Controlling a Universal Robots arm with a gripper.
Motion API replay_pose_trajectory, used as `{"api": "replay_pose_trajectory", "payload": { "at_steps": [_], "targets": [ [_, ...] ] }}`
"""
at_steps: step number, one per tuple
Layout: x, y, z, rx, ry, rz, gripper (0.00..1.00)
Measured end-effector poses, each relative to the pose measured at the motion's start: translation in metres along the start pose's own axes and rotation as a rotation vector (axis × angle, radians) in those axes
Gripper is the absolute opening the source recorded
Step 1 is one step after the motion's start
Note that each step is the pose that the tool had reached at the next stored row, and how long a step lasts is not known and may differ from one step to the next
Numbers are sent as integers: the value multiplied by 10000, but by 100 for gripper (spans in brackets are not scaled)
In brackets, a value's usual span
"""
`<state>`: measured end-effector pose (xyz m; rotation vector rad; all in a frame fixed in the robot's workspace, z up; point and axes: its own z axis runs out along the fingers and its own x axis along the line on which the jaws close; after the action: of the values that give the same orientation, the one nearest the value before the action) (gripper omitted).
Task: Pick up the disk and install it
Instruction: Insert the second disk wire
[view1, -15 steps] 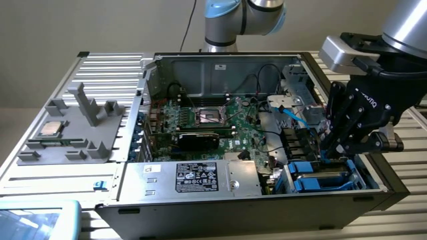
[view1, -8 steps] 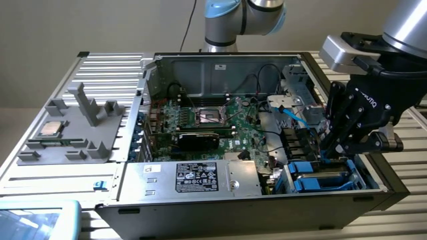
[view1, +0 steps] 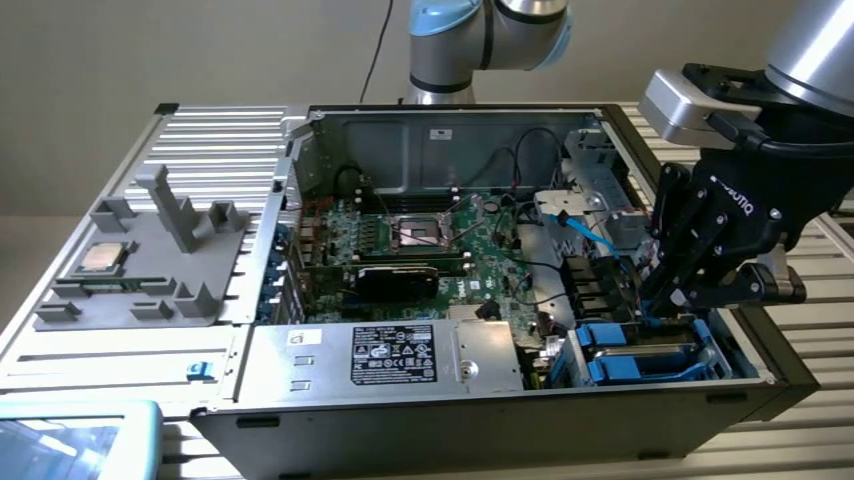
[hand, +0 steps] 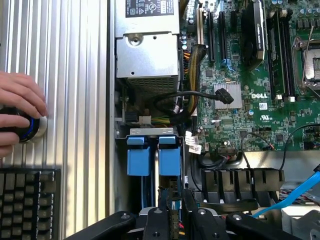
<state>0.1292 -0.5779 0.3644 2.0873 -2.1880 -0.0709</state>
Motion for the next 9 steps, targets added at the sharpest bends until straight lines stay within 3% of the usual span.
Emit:
{"api": "replay_pose_trajectory", "payload": {
  "at_steps": [9],
  "targets": [
    [0,0,0,2,0,-1,22]
  ]
}}
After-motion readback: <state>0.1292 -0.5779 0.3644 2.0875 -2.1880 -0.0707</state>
